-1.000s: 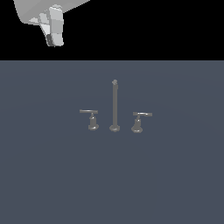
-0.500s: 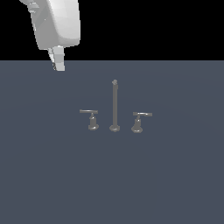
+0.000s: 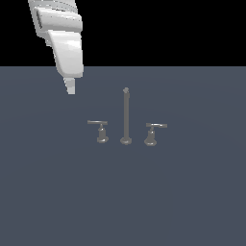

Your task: Turn on the faucet by rotating a designated handle.

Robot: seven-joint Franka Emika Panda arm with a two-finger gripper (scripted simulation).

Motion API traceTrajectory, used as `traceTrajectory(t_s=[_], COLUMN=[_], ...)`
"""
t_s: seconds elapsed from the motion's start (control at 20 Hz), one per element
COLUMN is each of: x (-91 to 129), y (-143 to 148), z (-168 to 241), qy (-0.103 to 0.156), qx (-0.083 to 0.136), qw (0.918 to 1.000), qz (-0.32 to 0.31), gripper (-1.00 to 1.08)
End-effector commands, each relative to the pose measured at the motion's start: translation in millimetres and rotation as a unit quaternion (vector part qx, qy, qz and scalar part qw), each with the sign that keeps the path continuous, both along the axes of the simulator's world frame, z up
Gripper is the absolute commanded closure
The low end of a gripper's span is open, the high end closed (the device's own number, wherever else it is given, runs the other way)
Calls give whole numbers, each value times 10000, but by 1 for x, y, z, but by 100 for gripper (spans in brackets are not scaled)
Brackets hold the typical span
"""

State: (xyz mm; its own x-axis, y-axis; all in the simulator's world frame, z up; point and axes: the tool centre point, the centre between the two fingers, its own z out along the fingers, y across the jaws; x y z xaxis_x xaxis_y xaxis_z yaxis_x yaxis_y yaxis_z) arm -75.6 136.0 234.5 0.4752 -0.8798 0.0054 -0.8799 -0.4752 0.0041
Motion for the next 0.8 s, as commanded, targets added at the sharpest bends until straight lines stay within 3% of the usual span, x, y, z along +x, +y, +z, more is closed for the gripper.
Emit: traceTrajectory(t_s=[0.0,0.4,0.75], x=[10,45,81], y=[2,2,-3], z=[-11,-46,-83], qy=[-4,-8,-11], qx=[7,11,5], qw=[9998,9955,9855], qz=[-222,-950,-1698], gripper=[108,108,108])
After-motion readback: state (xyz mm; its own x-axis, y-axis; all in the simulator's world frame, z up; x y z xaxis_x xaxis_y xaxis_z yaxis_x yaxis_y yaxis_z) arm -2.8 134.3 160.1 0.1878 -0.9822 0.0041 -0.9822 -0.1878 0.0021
